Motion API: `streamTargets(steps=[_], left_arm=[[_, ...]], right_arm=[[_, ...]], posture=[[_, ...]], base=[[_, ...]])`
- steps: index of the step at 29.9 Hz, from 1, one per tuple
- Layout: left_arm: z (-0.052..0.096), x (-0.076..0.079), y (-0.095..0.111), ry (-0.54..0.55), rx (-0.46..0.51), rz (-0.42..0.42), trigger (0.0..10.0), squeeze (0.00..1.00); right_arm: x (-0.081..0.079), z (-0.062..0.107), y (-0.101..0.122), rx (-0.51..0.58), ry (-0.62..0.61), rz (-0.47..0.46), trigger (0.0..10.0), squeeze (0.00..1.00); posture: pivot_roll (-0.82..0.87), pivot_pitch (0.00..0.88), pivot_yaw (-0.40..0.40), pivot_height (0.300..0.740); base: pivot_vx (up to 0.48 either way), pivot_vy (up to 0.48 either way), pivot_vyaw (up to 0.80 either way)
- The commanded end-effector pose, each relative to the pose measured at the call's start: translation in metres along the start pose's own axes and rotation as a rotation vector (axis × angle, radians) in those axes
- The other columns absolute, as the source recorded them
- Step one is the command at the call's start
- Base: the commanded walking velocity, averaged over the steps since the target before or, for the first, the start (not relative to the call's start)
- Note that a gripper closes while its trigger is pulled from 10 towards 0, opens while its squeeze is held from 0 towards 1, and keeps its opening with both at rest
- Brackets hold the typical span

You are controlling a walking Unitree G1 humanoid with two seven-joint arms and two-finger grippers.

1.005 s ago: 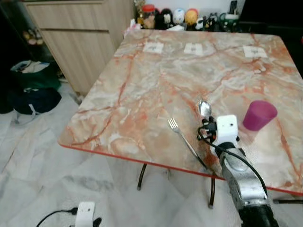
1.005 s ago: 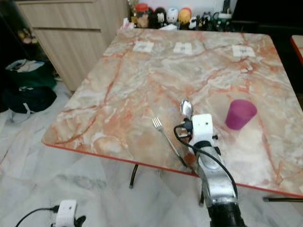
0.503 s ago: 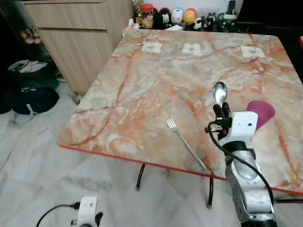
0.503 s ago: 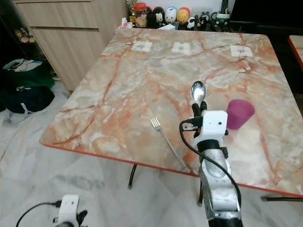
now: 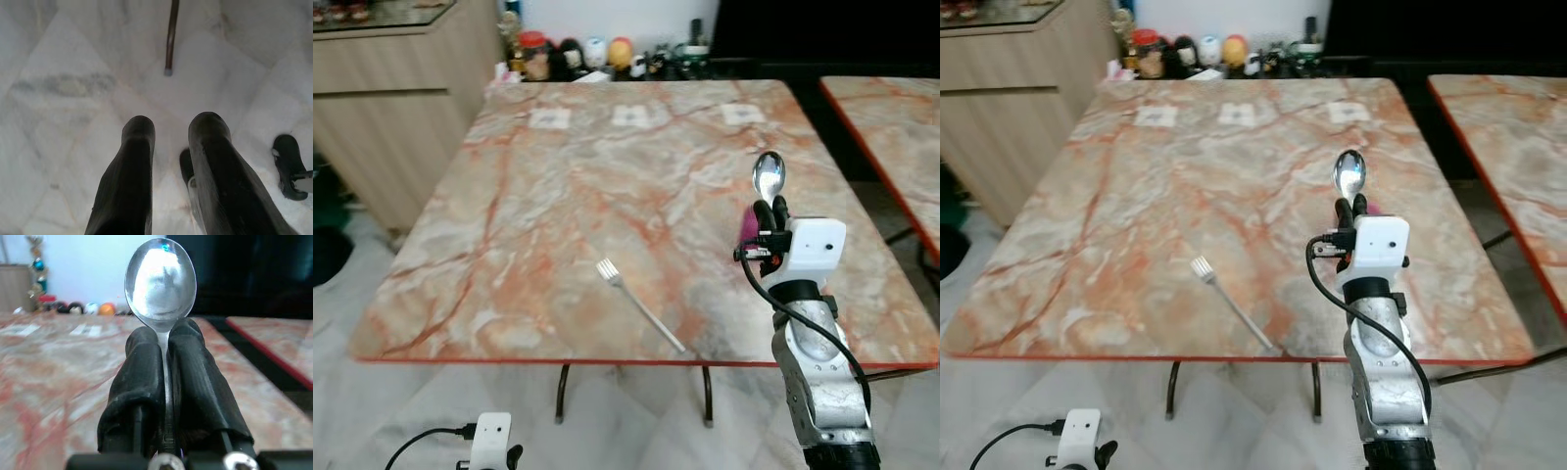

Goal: Setting the table

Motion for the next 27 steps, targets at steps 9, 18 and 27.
streamTargets(steps=[9, 18, 27], left_arm=[[-0.003, -0.007, 0.008, 0.022, -0.012, -0.018, 10.0, 0.0], [0.0, -0.016, -0.001, 0.04, -0.039, -0.039, 10.0, 0.0], [0.001, -0.016, -0.007, 0.041, -0.049, -0.043, 10.0, 0.0]], right_arm=[[0.001, -0.007, 0.001, 0.029, -0.03, -0.017, 10.0, 0.0], [-0.01, -0.008, -0.002, 0.037, -0.01, -0.01, 10.0, 0.0], [-0.012, -0.011, -0.002, 0.044, -0.009, -0.019, 10.0, 0.0]], posture=[[-0.13, 0.0, 0.061, 0.74], [-0.13, 0.0, 0.061, 0.74], [-0.12, 0.0, 0.06, 0.74]], base=[[0.0, 0.0, -0.78], [0.0, -0.137, -0.09], [0.0, -0.426, 0.0]])
Point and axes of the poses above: a point about 5 cm out from each wrist's last joint towards the gripper, its own z axis pointing back from the gripper into the wrist, its own y axis along the axis of the wrist's last joint, x = y × z, the point moved 3 cm from there along -z, pointing out of the wrist towards the gripper, and after that the axes turned 4 degrees about -z, right-handed, at the moved point
